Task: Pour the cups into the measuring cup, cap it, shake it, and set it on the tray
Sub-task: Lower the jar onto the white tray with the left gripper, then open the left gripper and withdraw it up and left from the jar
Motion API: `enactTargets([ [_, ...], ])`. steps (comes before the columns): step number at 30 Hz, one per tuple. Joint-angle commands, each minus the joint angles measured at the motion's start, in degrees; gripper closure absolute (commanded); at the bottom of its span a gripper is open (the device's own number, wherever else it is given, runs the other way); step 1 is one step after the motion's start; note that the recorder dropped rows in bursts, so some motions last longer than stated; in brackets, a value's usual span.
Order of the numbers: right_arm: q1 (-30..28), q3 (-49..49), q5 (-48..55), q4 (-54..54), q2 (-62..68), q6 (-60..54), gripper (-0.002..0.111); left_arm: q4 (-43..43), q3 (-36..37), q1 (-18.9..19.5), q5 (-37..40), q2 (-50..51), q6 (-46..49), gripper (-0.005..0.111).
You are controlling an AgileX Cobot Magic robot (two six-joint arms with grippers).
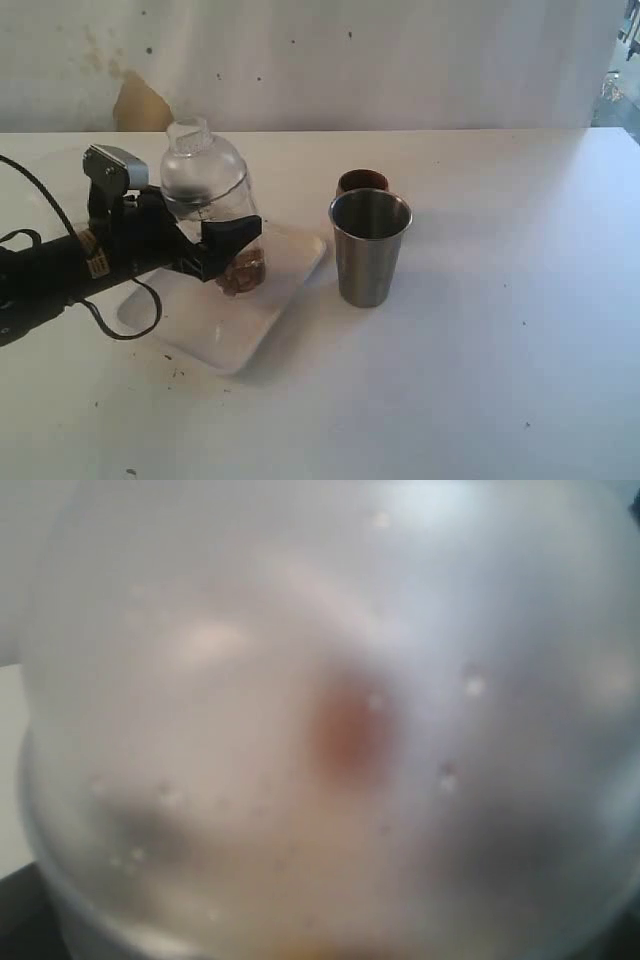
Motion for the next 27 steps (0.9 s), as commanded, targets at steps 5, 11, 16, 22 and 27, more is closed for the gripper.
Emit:
enactTargets([
  [5,0.0,0.2,-0.2,-0.3,-0.4,0.3,0.108,-1.7,0.1,-0.2,-3.7,0.2,1.1,0.068],
  [11,0.0,0.2,-0.2,-0.3,-0.4,0.3,0.108,-1.4,0.1,-0.2,-3.7,0.2,1.7,0.007],
  [16,0.0,0.2,-0.2,-0.3,-0.4,0.3,0.108,-1.2,0.1,-0.2,-3.8,0.2,1.3,0.002],
  [22,0.0,0.2,-0.2,-0.3,-0.4,0.3,0.108,-1.3,0.1,-0.2,-4.3,0.2,0.5,0.002],
  [27,0.0,0.2,-0.2,-0.3,-0.4,0.3,0.108,-1.4,0.1,-0.2,-7.4,-1.3,0.3,0.002],
])
